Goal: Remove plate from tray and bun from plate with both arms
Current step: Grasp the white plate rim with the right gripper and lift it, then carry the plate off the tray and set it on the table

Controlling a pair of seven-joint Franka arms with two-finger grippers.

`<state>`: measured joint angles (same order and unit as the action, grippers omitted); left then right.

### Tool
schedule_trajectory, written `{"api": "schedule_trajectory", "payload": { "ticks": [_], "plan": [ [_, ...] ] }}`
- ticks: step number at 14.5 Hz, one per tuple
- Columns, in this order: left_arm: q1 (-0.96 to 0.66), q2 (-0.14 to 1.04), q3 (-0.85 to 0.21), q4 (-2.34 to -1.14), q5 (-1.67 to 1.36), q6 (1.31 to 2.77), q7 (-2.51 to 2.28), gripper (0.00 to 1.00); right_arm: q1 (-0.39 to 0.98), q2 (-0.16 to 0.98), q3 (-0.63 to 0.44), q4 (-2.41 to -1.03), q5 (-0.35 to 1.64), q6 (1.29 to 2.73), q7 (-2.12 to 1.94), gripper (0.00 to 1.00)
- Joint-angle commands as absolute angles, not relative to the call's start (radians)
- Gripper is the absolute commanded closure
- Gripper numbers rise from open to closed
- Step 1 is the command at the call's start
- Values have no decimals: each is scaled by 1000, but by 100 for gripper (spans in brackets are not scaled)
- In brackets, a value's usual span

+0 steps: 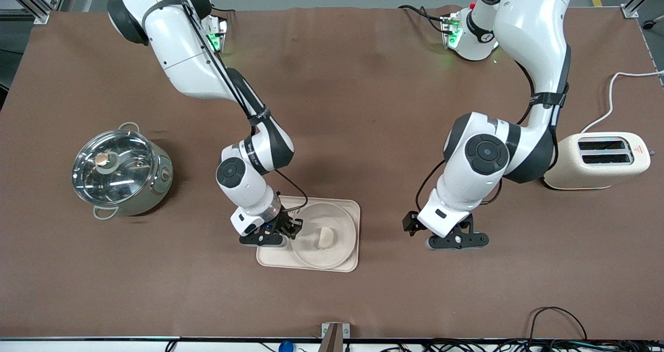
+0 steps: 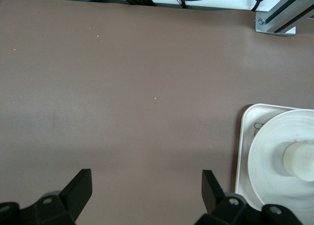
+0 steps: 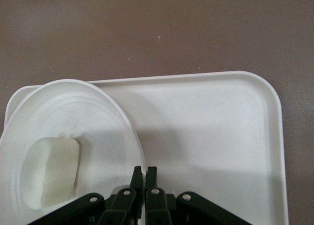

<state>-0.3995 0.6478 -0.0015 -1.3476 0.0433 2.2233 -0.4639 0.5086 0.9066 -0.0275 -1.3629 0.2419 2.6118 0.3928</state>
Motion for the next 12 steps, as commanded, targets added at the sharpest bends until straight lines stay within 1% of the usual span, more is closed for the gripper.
{"api": "schedule_trajectory", "payload": {
  "ticks": [1, 3, 4, 7, 9, 12],
  "plan": [
    [-400, 617, -3, -1381, 43, 2215, -453, 2, 473, 829, 11, -1381, 259, 2501, 365, 99],
    [-400, 617, -3, -1381, 43, 2214, -453, 2, 399, 772, 108, -1400, 259, 2448, 365, 99],
    [-400, 617, -3, -1381, 43, 2214, -453, 2, 362, 737, 153, -1440, 259, 2432, 362, 99],
    [-400, 617, -3, -1381, 43, 2214, -453, 2, 279, 600, 260, -1638, 259, 2441, 315, 99],
    [-402, 617, -3, -1381, 43, 2215, -454, 2, 264, 534, 311, -1751, 259, 2476, 314, 99],
    [-403, 617, -3, -1385, 43, 2214, -454, 2, 264, 471, 362, -1934, 259, 2616, 316, 99]
  ]
}}
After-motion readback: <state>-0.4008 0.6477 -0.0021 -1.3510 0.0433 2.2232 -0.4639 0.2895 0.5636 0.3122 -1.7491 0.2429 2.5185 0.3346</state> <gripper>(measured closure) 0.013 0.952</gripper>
